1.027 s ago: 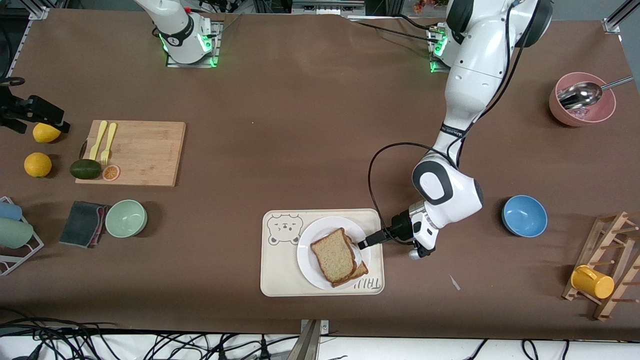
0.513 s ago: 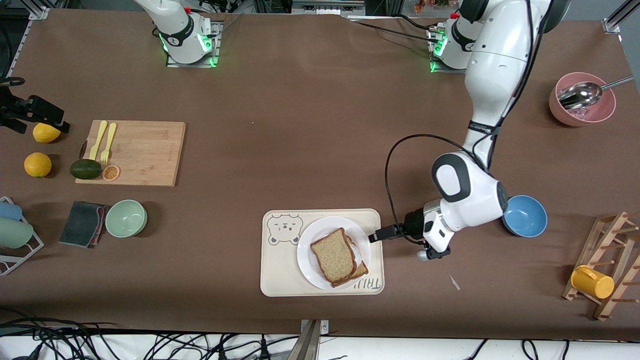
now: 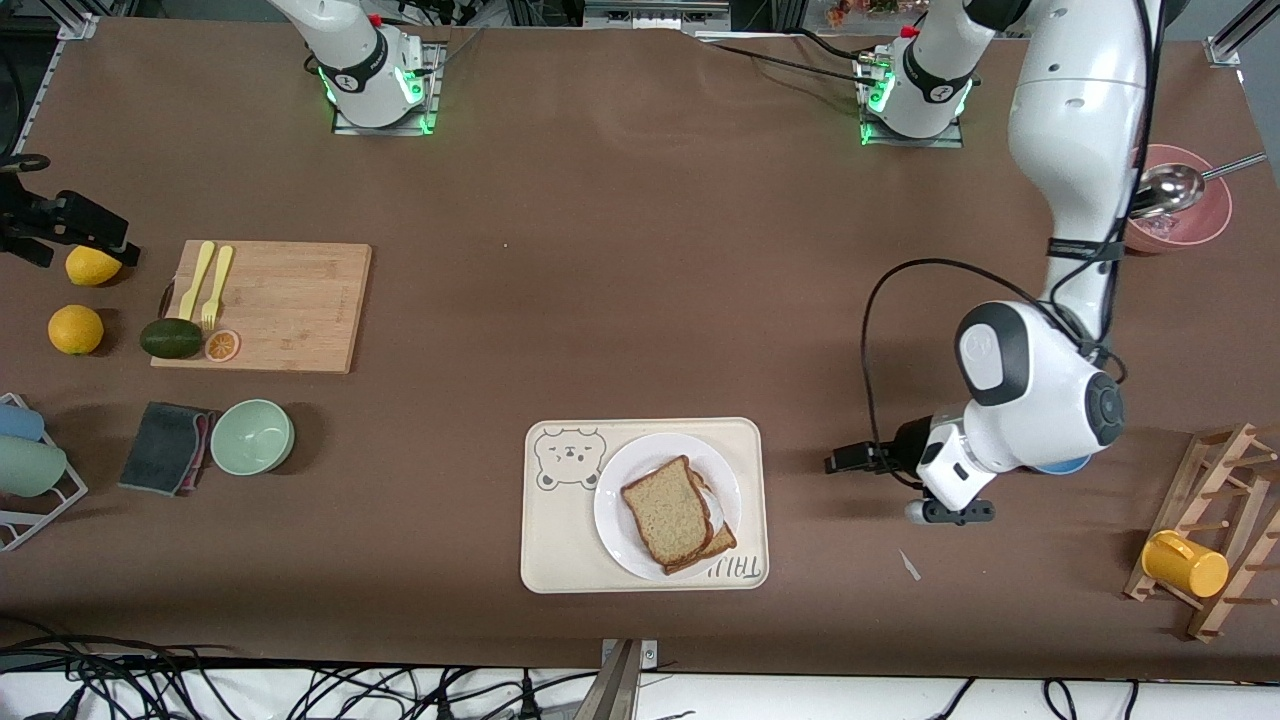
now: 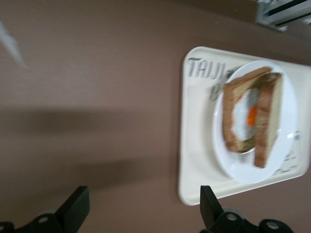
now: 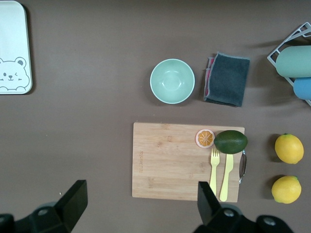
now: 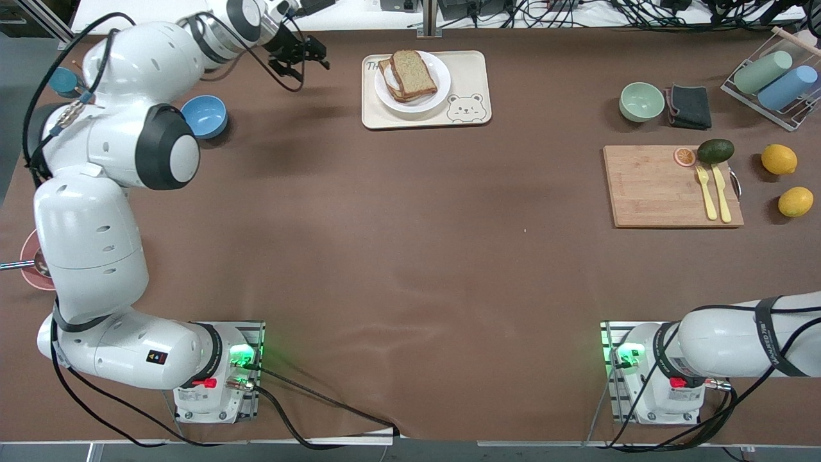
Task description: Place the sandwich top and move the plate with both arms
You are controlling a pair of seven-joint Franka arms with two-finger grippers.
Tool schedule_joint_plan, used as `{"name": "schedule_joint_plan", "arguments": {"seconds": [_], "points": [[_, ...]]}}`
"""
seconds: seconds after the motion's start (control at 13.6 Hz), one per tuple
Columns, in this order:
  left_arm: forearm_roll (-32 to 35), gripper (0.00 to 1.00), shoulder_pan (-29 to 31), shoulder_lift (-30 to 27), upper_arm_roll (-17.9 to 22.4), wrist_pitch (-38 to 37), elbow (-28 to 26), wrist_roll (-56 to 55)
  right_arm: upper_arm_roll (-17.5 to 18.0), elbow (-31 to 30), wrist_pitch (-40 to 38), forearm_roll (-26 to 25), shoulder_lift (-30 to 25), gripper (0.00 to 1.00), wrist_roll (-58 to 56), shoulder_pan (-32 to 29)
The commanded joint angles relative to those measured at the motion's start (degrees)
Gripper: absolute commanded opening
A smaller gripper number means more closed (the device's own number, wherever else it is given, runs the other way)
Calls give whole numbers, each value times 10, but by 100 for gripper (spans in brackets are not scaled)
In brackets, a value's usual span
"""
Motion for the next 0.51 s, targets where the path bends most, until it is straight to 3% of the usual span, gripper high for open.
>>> {"name": "schedule_joint_plan", "arguments": {"seconds": [0.0,0.29,0.44], "points": [[129,100,22,-64,1,-58,-24,-14,2,-8,-3,-3,-11,100,3,-4],[179,100,69,-152,3,-163,-23,-10,2,-8,-4,-3,-11,100,3,-4],[256,100,74,-195,2,-202,-23,-16,2,-8,-4,-3,-11,100,3,-4]]}}
